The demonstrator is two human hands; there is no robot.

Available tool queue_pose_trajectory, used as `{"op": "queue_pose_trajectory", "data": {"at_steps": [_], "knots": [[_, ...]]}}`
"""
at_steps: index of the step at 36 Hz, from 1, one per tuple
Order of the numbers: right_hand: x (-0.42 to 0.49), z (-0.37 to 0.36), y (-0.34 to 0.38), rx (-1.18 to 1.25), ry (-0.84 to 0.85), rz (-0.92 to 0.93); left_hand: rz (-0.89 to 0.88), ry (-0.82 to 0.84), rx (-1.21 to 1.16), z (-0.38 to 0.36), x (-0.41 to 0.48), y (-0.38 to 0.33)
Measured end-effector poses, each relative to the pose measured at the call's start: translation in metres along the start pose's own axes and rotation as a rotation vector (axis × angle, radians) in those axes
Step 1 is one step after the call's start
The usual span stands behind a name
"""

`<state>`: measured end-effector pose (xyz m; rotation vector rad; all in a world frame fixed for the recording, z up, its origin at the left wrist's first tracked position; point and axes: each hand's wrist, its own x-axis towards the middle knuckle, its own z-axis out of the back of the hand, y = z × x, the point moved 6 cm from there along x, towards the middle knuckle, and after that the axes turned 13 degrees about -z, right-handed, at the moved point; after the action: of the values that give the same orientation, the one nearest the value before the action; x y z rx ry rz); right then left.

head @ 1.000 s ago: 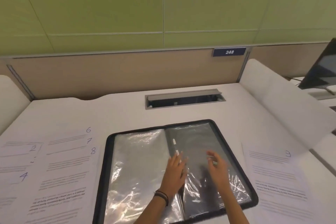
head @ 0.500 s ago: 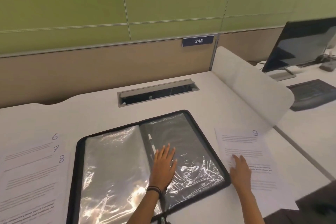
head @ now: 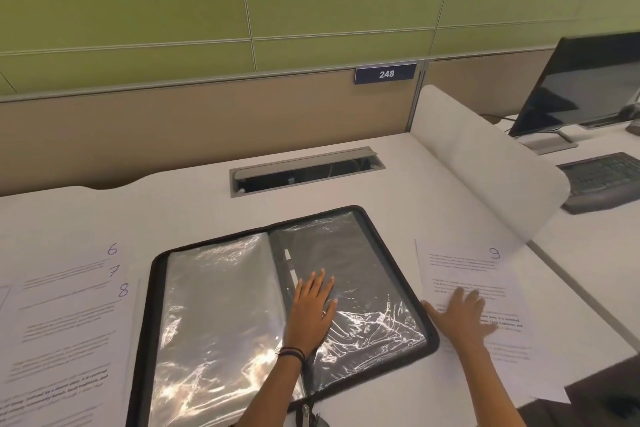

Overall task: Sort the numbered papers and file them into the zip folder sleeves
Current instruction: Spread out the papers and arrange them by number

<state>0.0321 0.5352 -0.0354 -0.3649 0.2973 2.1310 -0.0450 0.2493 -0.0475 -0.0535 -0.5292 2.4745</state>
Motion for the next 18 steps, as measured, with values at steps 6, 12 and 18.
{"op": "queue_pose_trajectory", "data": {"at_steps": [6,12,18], "knots": [[0.0,0.006,0.01,-0.035,0.023,-0.026,0.003,0.002,0.0,-0.002,-0.001,0.003],[-0.001,0.011,0.013,-0.041,0.046,-0.041,0.018,0.003,-0.006,0.0,-0.001,0.001],[0.003,0.016,0.011,-0.009,0.003,-0.044,0.017,-0.005,0.022,0.0,-0.001,0.002]]}}
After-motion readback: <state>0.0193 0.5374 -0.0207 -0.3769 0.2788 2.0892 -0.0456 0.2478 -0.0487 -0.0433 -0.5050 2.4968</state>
